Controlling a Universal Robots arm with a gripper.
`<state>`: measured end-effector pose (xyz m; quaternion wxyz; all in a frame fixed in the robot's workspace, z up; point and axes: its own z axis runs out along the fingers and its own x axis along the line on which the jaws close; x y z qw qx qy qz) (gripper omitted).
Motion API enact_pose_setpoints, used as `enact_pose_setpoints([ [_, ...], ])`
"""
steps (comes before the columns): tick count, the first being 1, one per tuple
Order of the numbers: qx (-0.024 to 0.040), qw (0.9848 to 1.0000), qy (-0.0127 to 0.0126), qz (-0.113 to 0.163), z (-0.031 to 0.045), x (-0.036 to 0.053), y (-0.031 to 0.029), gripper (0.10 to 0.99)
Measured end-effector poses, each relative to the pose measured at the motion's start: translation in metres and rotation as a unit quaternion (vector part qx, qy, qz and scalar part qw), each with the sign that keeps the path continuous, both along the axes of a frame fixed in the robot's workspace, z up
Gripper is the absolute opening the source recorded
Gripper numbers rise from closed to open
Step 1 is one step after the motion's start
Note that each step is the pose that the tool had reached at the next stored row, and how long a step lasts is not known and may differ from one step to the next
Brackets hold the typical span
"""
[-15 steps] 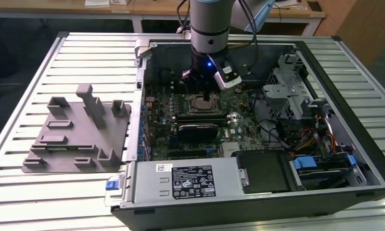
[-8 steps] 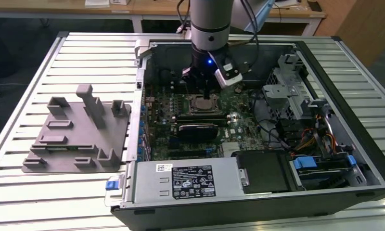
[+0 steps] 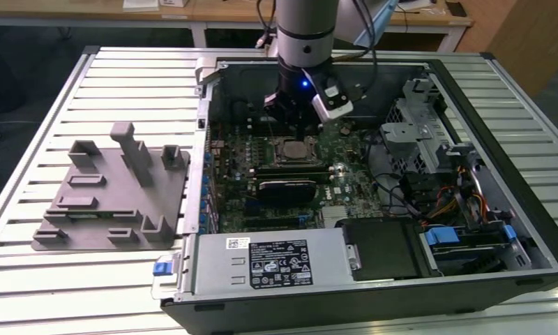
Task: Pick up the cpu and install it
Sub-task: 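Install the first cpu locking lever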
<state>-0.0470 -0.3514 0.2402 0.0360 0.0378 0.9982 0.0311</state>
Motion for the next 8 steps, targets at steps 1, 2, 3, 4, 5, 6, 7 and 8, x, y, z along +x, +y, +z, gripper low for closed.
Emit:
enact_pose_setpoints([
  [1,0.0000,1.0000,0.0000,0.000,0.0013,0.0000,0.0000,0.106],
  [2,0.0000,1.0000,0.0000,0.000,0.0027,0.0000,0.0000,0.106],
  [3,0.0000,1.0000,0.0000,0.000,0.0041,0.0000,0.0000,0.106],
  [4,0.0000,1.0000,0.0000,0.000,0.0053,0.0000,0.0000,0.106],
  [5,0.0000,1.0000,0.0000,0.000,0.0060,0.0000,0.0000,0.106],
  [6,0.0001,1.0000,0.0000,0.000,0.0059,0.0000,0.0000,0.106],
  [7,0.0001,1.0000,-0.0001,0.000,0.0059,0.0000,0.0000,0.106],
  [8,0.0001,1.0000,-0.0001,0.000,0.0059,0.0000,0.0000,0.106],
])
